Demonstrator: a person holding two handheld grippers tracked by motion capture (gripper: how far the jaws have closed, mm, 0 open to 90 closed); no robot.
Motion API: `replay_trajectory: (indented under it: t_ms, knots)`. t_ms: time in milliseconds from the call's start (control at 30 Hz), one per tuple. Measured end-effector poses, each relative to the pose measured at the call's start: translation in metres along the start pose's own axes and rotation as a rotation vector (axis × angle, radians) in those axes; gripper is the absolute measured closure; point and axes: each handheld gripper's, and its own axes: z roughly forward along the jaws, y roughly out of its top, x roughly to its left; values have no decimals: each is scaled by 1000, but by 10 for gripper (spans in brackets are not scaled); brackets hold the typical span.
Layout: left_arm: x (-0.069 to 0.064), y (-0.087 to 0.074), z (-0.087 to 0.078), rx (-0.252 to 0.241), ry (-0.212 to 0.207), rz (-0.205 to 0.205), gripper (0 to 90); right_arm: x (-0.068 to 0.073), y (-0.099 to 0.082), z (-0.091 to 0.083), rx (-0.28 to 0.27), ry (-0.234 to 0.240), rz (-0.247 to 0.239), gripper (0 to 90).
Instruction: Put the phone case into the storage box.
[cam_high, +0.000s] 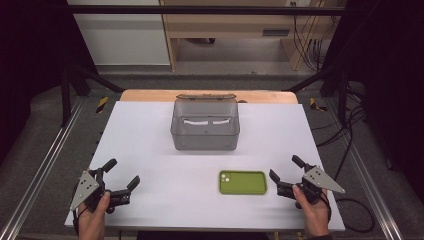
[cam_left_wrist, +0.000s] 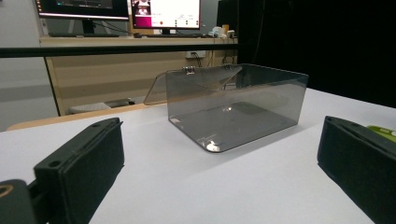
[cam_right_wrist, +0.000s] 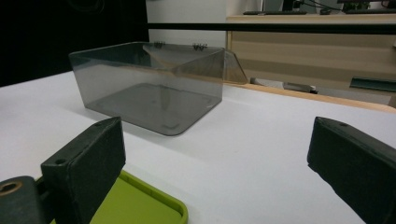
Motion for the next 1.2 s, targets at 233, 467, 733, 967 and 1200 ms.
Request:
replay_trajectory:
  t_ms: [233, 467, 733, 967, 1200]
  knots:
    - [0, 1, 0, 2, 1, 3, 4, 6, 0, -5, 21, 5, 19, 47]
    - [-3, 0, 1, 19, -5, 19, 4, 16, -1, 3, 158, 18, -40, 41]
    - [-4, 0, 1, 27, -4, 8, 4, 52, 6, 19, 281, 139, -155, 59]
    - [-4, -1, 0, 34, -2, 9, 4, 74, 15, 33, 395, 202, -236, 161]
    - [-4, 0, -1, 35, 1, 9, 4, 92, 29, 52, 509, 309, -296, 458]
